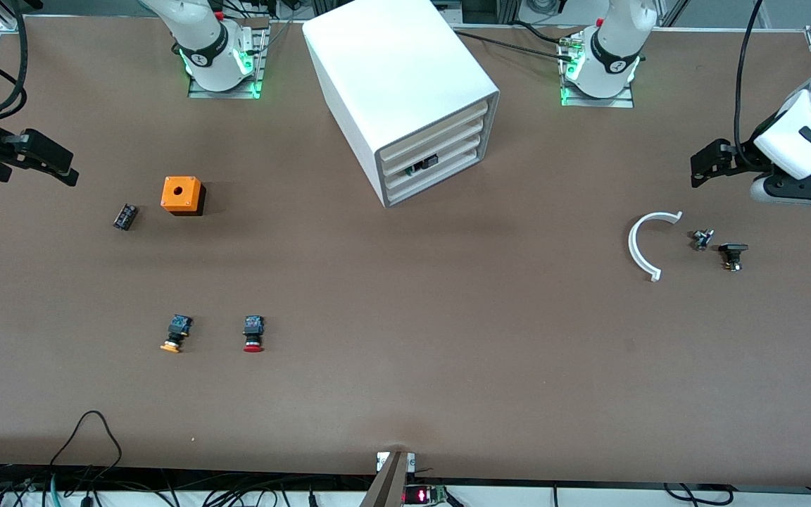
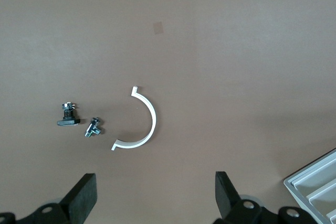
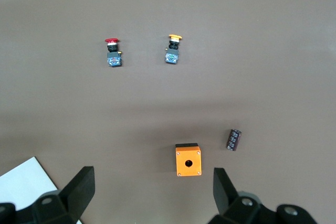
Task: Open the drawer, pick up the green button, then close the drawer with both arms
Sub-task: 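Move the right gripper toward the buttons while the left gripper approaches the cabinet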
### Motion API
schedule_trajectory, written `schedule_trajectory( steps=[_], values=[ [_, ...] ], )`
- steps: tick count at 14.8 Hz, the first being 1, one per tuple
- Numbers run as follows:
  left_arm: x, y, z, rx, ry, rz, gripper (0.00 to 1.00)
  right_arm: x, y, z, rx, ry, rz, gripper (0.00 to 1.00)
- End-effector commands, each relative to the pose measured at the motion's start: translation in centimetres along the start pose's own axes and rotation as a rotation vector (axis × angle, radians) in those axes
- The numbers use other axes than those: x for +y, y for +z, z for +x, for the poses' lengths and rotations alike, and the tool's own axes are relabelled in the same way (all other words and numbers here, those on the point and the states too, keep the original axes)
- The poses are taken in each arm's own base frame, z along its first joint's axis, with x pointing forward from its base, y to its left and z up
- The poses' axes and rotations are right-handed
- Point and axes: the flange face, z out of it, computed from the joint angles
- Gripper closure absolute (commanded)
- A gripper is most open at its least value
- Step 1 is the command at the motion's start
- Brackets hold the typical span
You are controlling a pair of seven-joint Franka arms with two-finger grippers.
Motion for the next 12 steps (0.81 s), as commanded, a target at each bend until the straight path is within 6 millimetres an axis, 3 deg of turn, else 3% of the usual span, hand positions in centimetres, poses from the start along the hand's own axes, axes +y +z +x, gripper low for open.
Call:
schedule_trajectory(
  steps=[1, 7, 10, 12],
  values=[
    [0.2, -0.5, -0.7, -0.001, -0.008, -0.021, 0.01, 0.2, -0.5, 0.2, -0.002, -0.006, -0.02, 0.0],
    [0.6, -0.2, -1.2, -0.049, -0.001, -0.058, 0.01, 0.2, -0.4, 0.2, 0.0, -0.016, -0.032, 0.0],
    [0.8, 0.2, -1.7, -0.097, 0.005, -0.063, 0.01, -2.1, 2.4, 0.4, -0.055, -0.044, -0.038, 0.0],
    [1.5, 0.6, -2.1, -0.138, 0.015, -0.101, 0.01, -2.5, 4.0, 1.1, -0.074, -0.062, -0.037, 0.0]
  ],
)
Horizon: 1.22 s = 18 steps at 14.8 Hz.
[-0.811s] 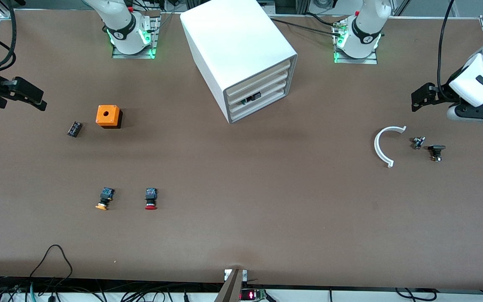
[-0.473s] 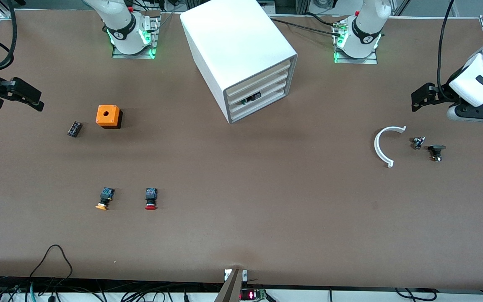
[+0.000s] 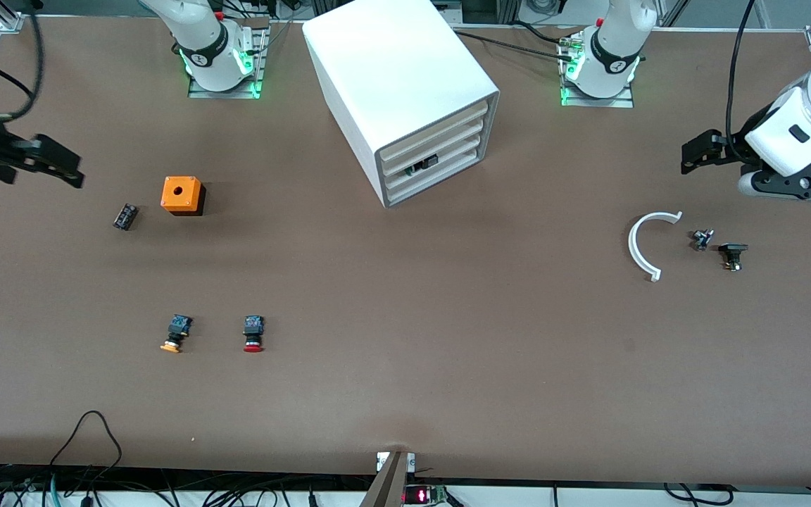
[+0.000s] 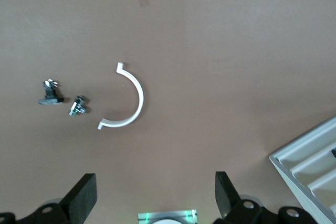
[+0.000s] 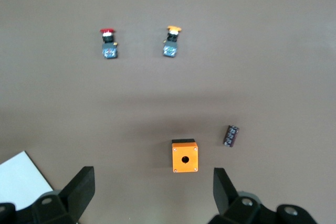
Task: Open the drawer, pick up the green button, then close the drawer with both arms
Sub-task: 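Move the right gripper toward the buttons while the left gripper approaches the cabinet, then reach the left gripper to the drawer handle while the right gripper lowers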
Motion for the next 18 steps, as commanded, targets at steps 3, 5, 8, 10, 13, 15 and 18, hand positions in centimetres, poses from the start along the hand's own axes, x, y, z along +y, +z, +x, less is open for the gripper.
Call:
schedule_trajectory(
  steps=[3, 5, 8, 10, 13, 15, 18],
  values=[
    [2.8, 0.8, -2.1, -0.134, 0.05, -0.059, 0.01, -1.7, 5.6, 2.7, -0.09, -0.042, -0.004, 0.0],
    [4.1, 1.3, -2.8, -0.188, 0.094, -0.118, 0.01, -2.2, 8.4, 4.1, -0.118, -0.048, -0.004, 0.0],
    [5.3, 4.3, -1.3, -0.249, 0.249, -0.262, 0.01, -2.7, 12.9, 6.5, -0.135, -0.05, 0.008, 0.0],
    [6.2, 6.3, 0.1, -0.273, 0.269, -0.415, 0.01, -3.1, 15.7, 8.4, -0.1, -0.051, 0.018, 0.0],
    [7.5, 9.8, 2.0, -0.232, 0.322, -0.575, 0.02, -4.0, 20.0, 10.5, -0.078, -0.04, 0.028, 0.0],
    [8.3, 14.1, 2.6, -0.18, 0.363, -0.663, 0.01, -4.7, 23.0, 11.6, -0.067, -0.043, 0.033, 0.0],
    [10.3, 19.8, 2.5, -0.083, 0.405, -0.754, 0.01, -6.2, 27.4, 12.9, -0.052, -0.054, 0.049, 0.0]
  ],
)
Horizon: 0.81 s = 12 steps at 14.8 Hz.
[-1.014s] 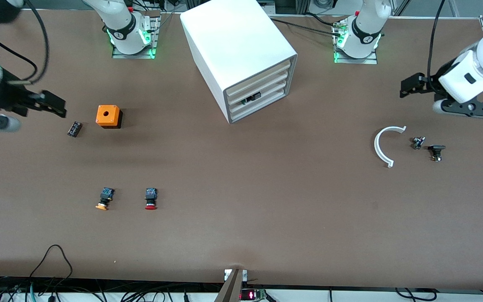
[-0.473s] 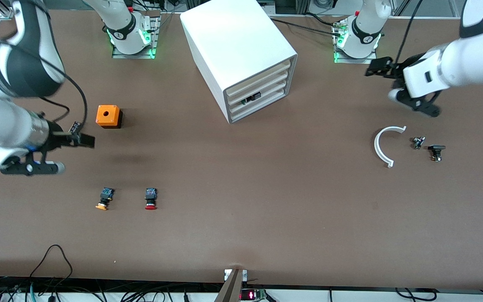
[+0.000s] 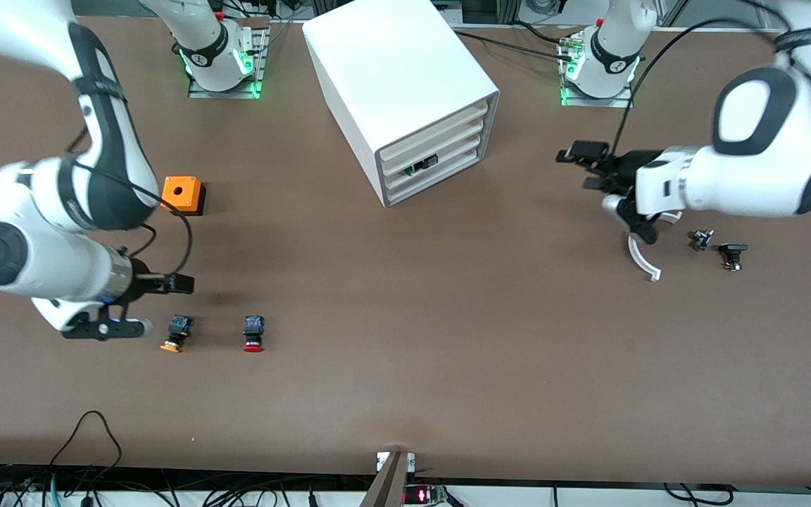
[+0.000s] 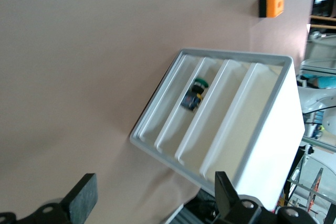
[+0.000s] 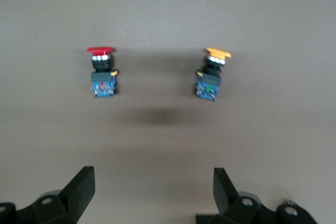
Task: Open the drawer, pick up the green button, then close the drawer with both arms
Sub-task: 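Reach the left gripper to the drawer handle while the right gripper lowers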
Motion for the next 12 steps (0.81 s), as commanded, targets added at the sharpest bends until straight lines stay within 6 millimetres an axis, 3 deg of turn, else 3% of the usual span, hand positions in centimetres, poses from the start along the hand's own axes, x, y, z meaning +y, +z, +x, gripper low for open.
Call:
schedule_trajectory(
  steps=[1, 5, 8, 12],
  values=[
    [-1.8, 5.2, -0.2, 0.067, 0.09, -0.05, 0.02, -1.9, 2.4, 1.1, 0.016, -0.008, 0.028, 0.0],
    [-4.9, 13.6, 0.2, 0.133, 0.122, -0.197, 0.04, -5.6, 5.3, 1.3, 0.011, 0.033, 0.028, 0.0],
    [-7.5, 18.3, 0.5, 0.133, 0.165, -0.302, 0.13, -9.4, 6.6, 0.7, 0.005, 0.05, 0.017, 0.0],
    [-8.4, 24.4, -1.0, 0.213, 0.163, -0.457, 0.21, -12.3, 8.3, 0.0, -0.013, 0.12, 0.0, 0.0]
  ],
)
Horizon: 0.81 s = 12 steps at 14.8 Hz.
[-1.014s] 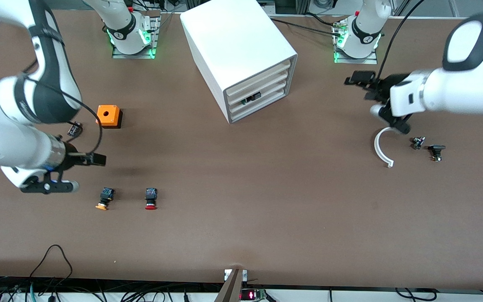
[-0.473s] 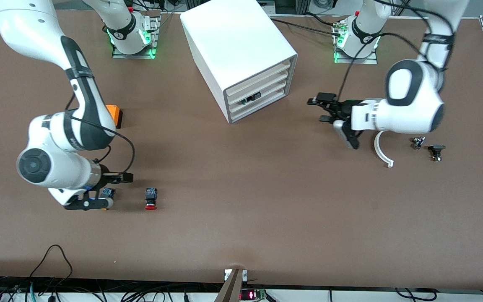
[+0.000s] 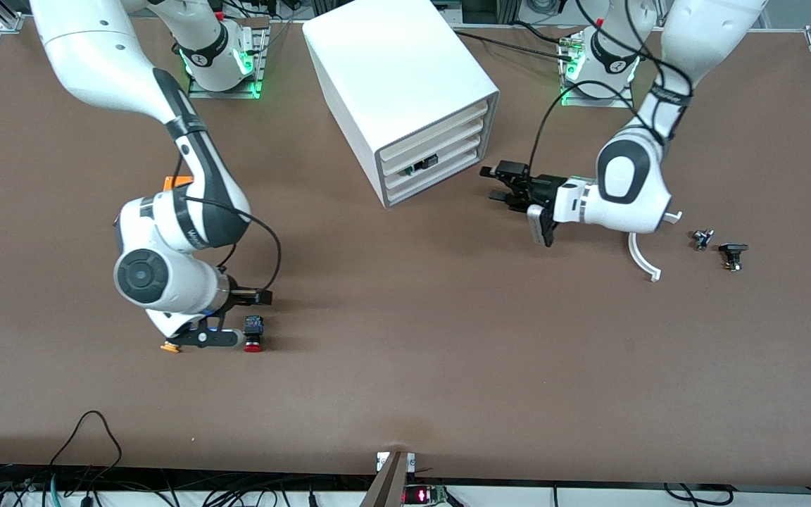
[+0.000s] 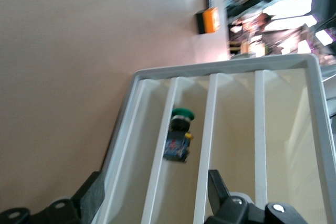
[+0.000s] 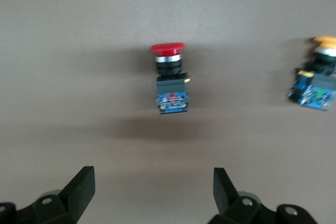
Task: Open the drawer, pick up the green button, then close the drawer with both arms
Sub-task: 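Reach the left gripper to the drawer handle while the right gripper lowers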
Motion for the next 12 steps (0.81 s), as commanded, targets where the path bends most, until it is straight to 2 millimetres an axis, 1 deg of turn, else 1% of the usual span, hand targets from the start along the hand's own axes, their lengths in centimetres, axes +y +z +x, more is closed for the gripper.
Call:
schedule_trajectory(
  steps=[1, 2, 3, 4, 5, 6, 8, 10, 11, 12],
  values=[
    [-1.2, 2.6, -1.6, 0.044, 0.022, -0.056, 0.25, -1.9, 0.9, -0.3, -0.001, 0.055, -0.008, 0.0],
    [-1.2, 3.2, -1.8, 0.044, 0.016, -0.065, 0.27, -2.7, 1.5, -0.5, -0.008, 0.063, -0.012, 0.0],
    [-1.2, 4.5, -2.5, 0.038, 0.0, -0.078, 0.28, -3.1, 1.7, -0.7, -0.009, 0.074, -0.013, 0.0],
    [-1.7, 5.2, -2.9, 0.041, -0.004, -0.082, 0.33, -3.6, 2.0, -0.8, -0.013, 0.079, -0.016, 0.0],
    [-2.0, 6.4, -3.2, 0.036, 0.003, -0.08, 0.34, -3.9, 2.3, -1.0, -0.016, 0.085, -0.019, 0.0],
    [-2.4, 6.9, -3.6, 0.032, 0.002, -0.078, 0.36, -4.6, 2.7, -1.2, -0.018, 0.082, -0.021, 0.0],
    [-2.9, 7.4, -4.2, 0.023, -0.012, -0.083, 0.36, -5.9, 3.3, -1.6, -0.014, 0.066, -0.021, 0.0],
    [-2.9, 7.9, -4.3, 0.015, -0.014, -0.086, 0.42, -7.3, 3.3, -2.0, 0.002, 0.044, -0.015, 0.0],
    [-2.7, 8.8, -4.9, 0.0, -0.019, -0.092, 0.42, -8.0, 3.5, -2.2, 0.01, 0.037, -0.012, 0.0],
    [-2.8, 8.9, -5.0, 0.005, -0.027, -0.094, 0.42, -8.9, 3.7, -2.4, 0.02, 0.028, -0.006, 0.0]
  ],
)
